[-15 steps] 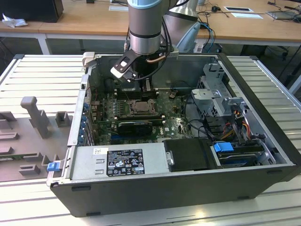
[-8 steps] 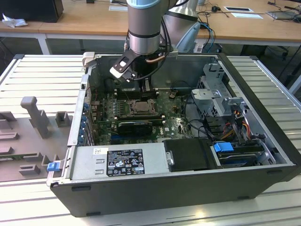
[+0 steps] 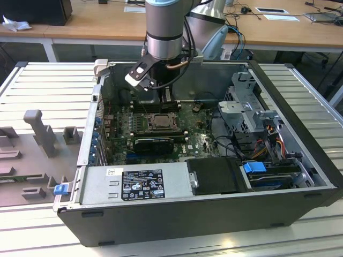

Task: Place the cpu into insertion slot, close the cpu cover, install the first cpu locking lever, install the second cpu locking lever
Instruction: 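Install the first cpu locking lever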

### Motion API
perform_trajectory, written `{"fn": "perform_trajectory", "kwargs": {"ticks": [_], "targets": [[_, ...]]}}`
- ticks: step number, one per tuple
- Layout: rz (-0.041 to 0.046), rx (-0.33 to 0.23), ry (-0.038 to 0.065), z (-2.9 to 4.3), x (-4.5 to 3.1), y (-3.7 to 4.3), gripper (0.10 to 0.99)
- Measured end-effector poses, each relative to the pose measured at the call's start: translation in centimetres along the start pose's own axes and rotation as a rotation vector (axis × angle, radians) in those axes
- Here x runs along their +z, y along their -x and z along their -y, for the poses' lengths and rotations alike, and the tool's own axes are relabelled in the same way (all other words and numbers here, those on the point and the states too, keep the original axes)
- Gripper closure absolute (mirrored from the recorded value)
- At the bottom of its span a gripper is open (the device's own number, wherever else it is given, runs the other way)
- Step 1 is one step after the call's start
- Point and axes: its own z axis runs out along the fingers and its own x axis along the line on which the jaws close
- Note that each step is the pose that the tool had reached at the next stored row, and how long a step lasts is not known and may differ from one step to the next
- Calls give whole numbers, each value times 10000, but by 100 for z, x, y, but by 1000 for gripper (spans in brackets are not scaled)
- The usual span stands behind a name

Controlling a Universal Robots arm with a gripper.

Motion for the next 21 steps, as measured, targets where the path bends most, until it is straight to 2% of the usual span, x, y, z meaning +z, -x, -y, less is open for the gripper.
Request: {"fn": "perform_trajectory", "kwargs": {"ticks": [8,11,14,21], "targets": [[0,0,0,-2,-55,0,980],[0,0,0,-5,-111,-1,980],[0,0,0,-10,-222,-1,980],[1,0,0,-18,-405,-3,980]]}}
